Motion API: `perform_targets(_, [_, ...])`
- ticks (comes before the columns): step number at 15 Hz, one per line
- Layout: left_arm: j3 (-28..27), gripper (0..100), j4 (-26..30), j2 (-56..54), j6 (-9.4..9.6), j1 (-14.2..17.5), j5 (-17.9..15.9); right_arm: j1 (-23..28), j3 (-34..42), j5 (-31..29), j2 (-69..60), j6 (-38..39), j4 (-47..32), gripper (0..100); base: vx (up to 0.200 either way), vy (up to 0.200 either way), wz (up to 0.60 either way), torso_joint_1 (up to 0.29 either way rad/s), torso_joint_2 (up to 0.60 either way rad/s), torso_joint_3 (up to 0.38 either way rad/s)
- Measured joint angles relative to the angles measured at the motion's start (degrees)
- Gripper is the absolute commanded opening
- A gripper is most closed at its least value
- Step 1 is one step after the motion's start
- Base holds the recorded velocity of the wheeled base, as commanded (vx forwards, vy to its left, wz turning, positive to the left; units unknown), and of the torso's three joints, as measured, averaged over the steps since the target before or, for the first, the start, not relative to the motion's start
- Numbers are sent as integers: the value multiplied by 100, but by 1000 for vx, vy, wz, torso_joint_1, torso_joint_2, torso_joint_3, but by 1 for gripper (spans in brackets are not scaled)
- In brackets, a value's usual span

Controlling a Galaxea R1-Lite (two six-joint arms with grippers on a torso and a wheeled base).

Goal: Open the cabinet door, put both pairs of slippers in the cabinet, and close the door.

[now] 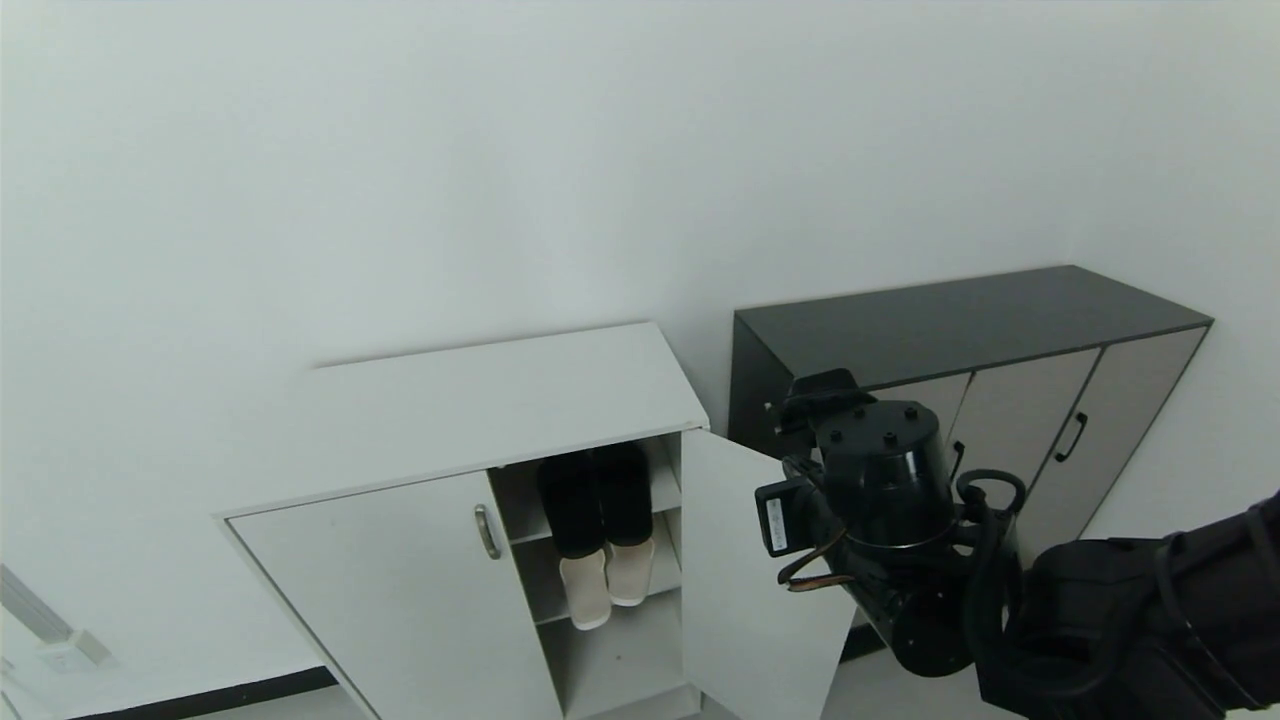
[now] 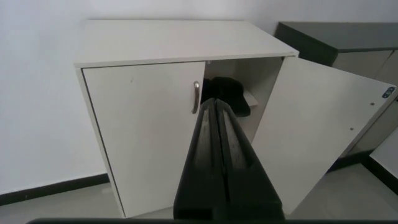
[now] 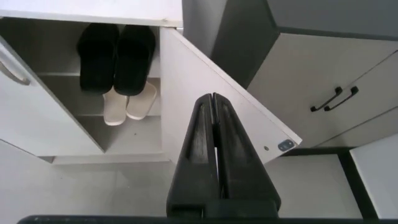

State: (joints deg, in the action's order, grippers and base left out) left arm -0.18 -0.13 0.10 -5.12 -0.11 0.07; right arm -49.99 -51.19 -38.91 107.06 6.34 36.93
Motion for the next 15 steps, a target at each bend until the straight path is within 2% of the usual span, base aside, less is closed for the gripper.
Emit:
perform_targets(3, [2,0,-2,0,1,4,0,-9,1,10,9,4,2,0,-200,0,0,-6,4,-2])
perform_targets(6, [5,0,-5,0,1,1,0,99,9,99,68,33,-6,0,0,0,0,0,0,0])
perform_targets(7, [5,0,-5,0,1,1,0,215,-44,297,107,39,2,0,0,0,0,0,0,0])
perform_targets(9, [5,0,-2,0,4,0,0,686,-241,851,208,46,-11,0,0,0,0,0,0,0])
perform_targets(11, [5,0,-2,0,1,4,0,1187,-663,1147,419,57,-110,0,0,0,0,0,0,0])
perform_targets(15, [5,0,-2,0,4,4,0,1907,-1708,1992,896,580,-1217,0,0,0,0,0,0,0])
